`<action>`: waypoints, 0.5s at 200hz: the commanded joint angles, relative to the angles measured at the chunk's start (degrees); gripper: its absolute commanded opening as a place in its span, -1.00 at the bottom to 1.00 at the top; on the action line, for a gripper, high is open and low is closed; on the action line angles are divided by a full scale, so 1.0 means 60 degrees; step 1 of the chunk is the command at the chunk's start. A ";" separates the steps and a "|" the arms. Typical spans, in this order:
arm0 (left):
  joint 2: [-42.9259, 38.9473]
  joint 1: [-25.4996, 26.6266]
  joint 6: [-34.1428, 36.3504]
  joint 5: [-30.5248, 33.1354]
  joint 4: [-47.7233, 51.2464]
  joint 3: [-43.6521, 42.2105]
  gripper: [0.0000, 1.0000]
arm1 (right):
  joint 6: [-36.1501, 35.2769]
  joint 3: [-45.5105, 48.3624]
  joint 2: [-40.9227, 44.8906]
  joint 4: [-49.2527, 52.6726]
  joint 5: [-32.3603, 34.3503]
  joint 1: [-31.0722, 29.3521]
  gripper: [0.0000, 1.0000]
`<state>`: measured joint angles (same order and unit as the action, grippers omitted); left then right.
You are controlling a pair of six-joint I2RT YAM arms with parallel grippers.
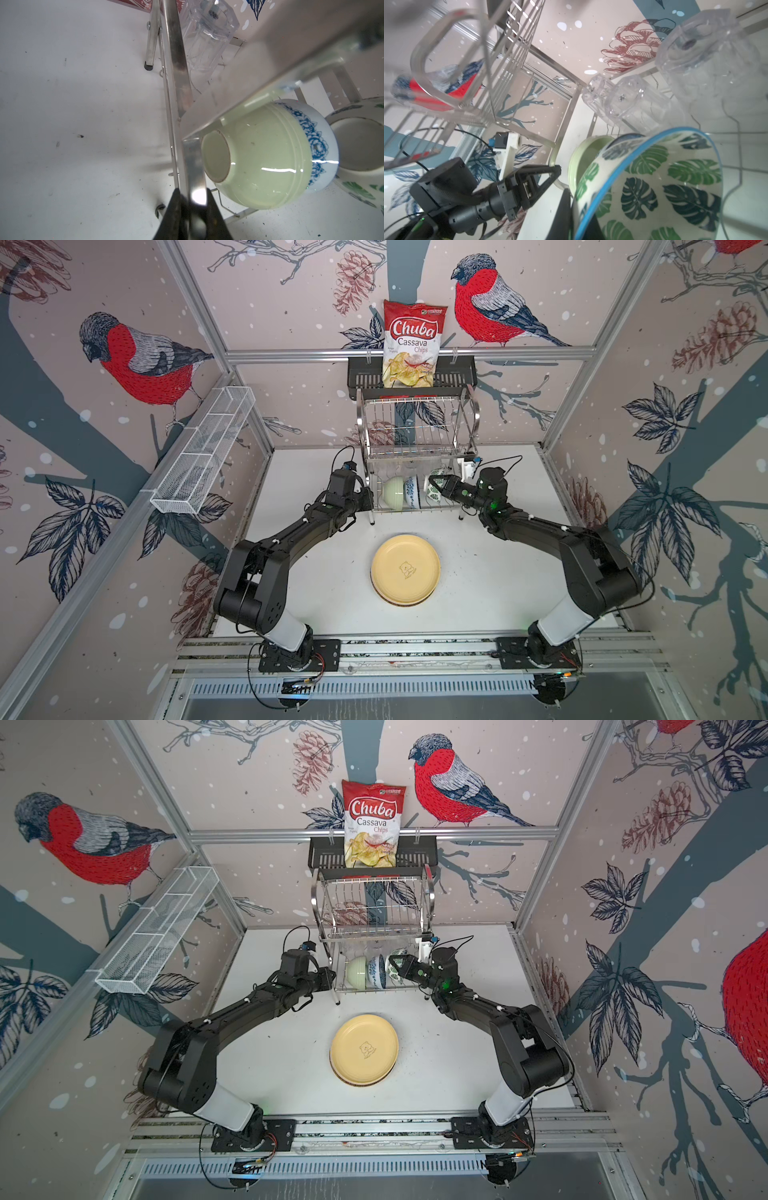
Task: Unload the mixed dishes from the dish rack
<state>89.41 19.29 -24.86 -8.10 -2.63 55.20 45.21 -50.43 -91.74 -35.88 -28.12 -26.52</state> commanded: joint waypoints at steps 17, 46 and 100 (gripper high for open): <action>-0.0420 -0.0037 -0.0849 0.0484 -0.0210 0.0014 -0.68 | -0.1228 0.0193 0.1364 0.1259 0.1566 -0.0639 -1.00; -0.0751 -0.0044 -0.0939 0.0409 -0.0124 -0.0072 -0.37 | -0.1595 0.0657 0.2609 0.2226 0.2559 -0.1270 -1.00; -0.1248 -0.0039 -0.1067 0.0276 -0.0345 -0.0663 -0.23 | -0.1727 0.1566 0.4276 0.3607 0.3997 -0.2148 -1.00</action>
<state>82.54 19.07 -30.13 -5.93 -1.93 52.07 37.76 -42.63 -68.75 -11.44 -10.20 -38.85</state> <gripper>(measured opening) 0.387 0.095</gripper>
